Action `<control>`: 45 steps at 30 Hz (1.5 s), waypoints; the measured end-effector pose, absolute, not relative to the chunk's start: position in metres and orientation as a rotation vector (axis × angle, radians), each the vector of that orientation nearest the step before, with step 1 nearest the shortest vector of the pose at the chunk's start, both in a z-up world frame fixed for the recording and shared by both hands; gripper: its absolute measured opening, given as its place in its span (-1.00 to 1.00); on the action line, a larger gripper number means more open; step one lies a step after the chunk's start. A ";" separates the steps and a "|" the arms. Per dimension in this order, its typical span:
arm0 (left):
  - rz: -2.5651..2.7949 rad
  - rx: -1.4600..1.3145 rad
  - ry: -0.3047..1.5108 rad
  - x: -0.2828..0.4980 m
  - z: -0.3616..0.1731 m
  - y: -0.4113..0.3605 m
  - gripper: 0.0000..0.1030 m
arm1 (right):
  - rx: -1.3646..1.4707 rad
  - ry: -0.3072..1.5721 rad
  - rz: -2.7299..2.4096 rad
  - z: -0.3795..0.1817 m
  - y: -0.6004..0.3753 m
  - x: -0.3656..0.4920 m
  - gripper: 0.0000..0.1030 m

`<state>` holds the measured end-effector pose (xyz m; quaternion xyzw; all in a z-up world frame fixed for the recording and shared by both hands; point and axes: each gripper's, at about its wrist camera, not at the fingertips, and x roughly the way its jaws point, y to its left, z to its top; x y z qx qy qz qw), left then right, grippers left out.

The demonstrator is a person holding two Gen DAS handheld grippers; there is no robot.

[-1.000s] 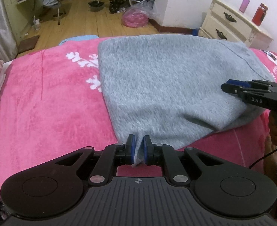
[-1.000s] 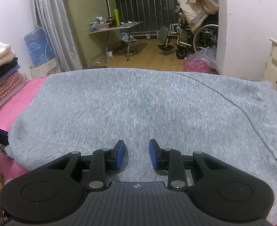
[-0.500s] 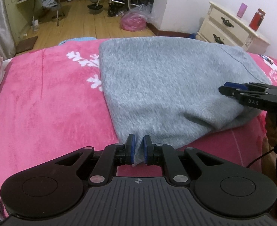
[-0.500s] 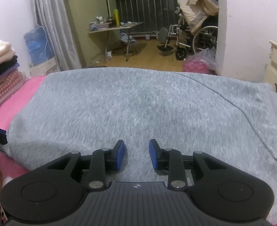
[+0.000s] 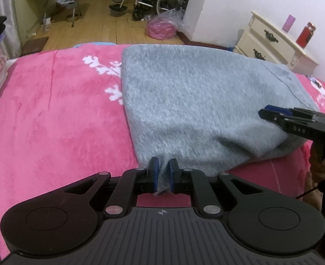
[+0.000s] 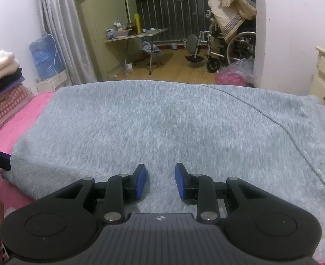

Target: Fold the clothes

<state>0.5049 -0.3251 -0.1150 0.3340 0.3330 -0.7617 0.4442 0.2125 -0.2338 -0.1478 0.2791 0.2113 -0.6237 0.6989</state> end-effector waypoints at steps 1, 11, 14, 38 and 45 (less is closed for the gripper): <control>-1.889 0.824 0.828 0.505 -0.115 -0.325 -0.80 | 0.623 0.474 -1.389 -0.147 -0.234 0.213 -0.40; -1.977 0.797 0.818 0.523 -0.099 -0.320 -0.81 | 0.613 0.462 -1.389 -0.149 -0.233 0.213 -0.40; -2.030 0.790 0.794 0.518 -0.092 -0.320 -0.64 | 0.614 0.450 -1.394 -0.150 -0.232 0.213 -0.39; -2.018 1.145 0.444 0.478 -0.116 -0.304 -0.98 | 0.608 0.416 -1.397 -0.153 -0.229 0.212 -0.39; -1.998 1.030 0.646 0.505 -0.106 -0.309 -0.84 | 0.609 0.402 -1.397 -0.154 -0.227 0.211 -0.39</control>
